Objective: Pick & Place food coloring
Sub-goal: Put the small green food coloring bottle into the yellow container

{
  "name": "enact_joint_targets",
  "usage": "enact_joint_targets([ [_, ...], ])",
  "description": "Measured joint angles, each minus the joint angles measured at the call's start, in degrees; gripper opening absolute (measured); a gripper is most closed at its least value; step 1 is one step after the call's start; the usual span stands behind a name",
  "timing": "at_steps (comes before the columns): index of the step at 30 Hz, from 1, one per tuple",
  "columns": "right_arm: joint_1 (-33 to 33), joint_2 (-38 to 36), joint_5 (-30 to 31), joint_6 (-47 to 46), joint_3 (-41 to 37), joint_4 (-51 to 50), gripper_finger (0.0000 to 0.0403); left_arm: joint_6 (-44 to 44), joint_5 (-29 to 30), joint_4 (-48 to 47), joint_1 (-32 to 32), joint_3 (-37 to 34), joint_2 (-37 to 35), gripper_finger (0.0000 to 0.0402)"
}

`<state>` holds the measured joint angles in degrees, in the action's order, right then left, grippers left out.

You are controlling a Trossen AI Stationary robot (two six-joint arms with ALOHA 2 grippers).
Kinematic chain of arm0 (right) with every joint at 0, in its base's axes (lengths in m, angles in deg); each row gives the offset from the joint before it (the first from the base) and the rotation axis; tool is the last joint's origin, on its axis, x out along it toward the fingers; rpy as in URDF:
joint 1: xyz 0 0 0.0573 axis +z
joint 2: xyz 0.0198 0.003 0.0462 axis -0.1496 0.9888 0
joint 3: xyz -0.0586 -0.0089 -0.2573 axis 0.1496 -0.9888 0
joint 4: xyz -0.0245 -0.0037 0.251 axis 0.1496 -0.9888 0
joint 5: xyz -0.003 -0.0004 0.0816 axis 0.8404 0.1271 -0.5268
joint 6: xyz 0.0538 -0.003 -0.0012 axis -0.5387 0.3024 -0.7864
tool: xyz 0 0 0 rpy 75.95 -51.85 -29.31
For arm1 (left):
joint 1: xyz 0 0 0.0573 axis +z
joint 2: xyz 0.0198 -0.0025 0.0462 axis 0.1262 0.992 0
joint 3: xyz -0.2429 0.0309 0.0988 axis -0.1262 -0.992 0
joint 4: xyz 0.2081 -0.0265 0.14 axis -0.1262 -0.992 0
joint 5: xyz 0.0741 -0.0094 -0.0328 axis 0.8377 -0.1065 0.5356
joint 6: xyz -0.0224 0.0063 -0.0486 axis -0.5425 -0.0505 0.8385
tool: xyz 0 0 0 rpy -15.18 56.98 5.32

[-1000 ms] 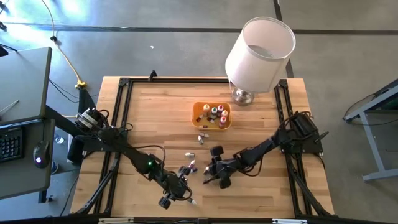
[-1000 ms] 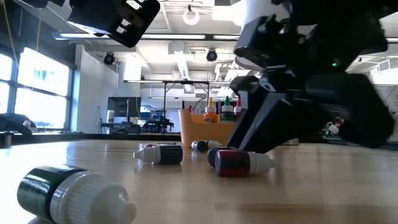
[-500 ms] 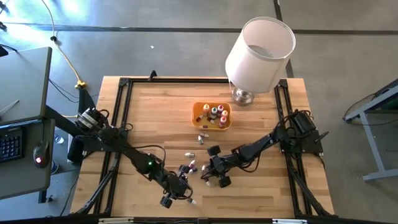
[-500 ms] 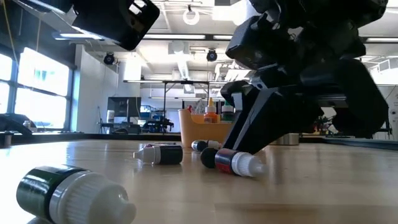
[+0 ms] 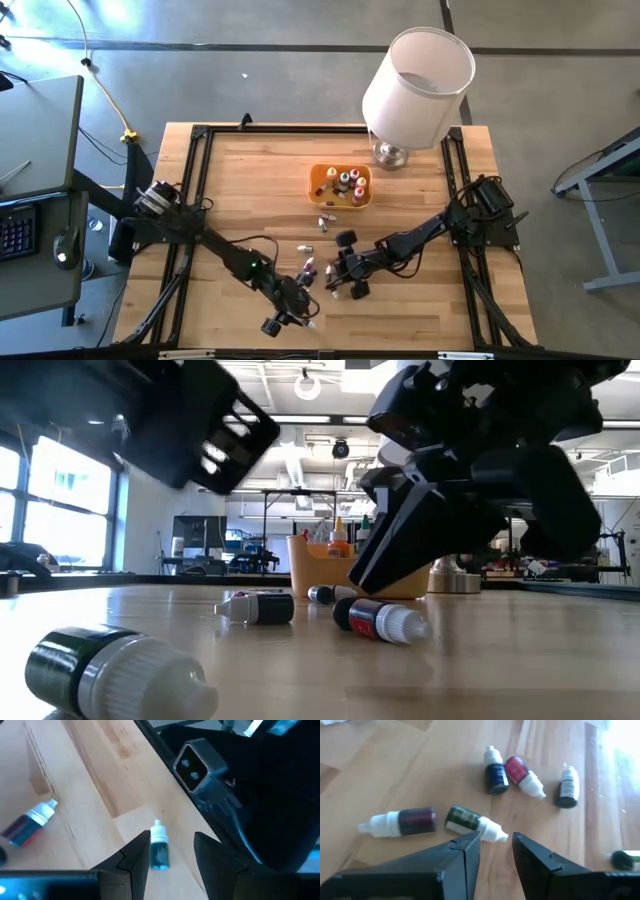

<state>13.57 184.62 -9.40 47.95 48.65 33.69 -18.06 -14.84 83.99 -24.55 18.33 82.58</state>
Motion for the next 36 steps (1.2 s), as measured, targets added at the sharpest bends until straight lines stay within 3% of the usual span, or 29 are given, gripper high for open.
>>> enact_joint_targets([
  [7,-0.02,-0.02,3.52,0.00,0.00,-1.39,0.0108,0.18,-0.60,5.74,-0.13,-0.07,5.25,0.0149],
  [17,0.00,-0.02,3.17,-1.94,0.00,-1.66,0.0108,4.70,1.24,7.49,-0.09,0.03,9.71,0.0149],
  [36,0.00,-0.06,3.05,-7.53,0.00,-1.70,0.0108,4.22,4.18,9.76,-0.08,0.09,11.45,0.0148],
])
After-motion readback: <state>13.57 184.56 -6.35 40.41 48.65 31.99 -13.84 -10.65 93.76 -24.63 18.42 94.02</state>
